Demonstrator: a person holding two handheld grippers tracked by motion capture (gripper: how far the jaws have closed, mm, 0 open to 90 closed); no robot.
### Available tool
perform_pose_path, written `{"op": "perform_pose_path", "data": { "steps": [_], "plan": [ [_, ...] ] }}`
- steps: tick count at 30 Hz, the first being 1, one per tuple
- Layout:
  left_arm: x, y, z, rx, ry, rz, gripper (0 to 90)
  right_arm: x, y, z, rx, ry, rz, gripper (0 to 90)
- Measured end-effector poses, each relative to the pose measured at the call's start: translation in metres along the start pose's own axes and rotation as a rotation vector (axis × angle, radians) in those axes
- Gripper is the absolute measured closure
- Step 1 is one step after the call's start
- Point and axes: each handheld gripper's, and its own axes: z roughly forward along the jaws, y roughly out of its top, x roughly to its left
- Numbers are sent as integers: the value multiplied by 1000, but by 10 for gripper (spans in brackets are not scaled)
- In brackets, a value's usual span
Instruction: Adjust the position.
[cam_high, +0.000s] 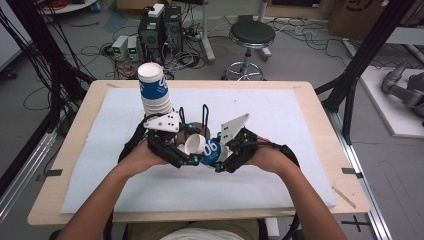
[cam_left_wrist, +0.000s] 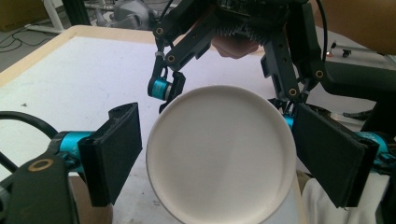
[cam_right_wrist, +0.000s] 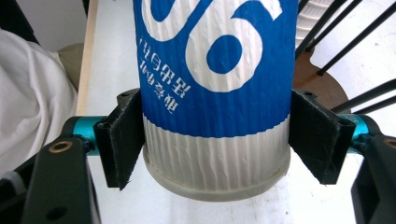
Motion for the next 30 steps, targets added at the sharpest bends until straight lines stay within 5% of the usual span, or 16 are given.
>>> {"op": "perform_pose_path", "data": {
  "steps": [23, 30],
  "plan": [
    [1, -5, 9, 45, -48, 10, 287, 5, 0, 3, 13, 3, -25, 240],
    [0, -8, 7, 4, -49, 8, 292, 6, -6, 0, -70, -3, -14, 217]
  ]
}}
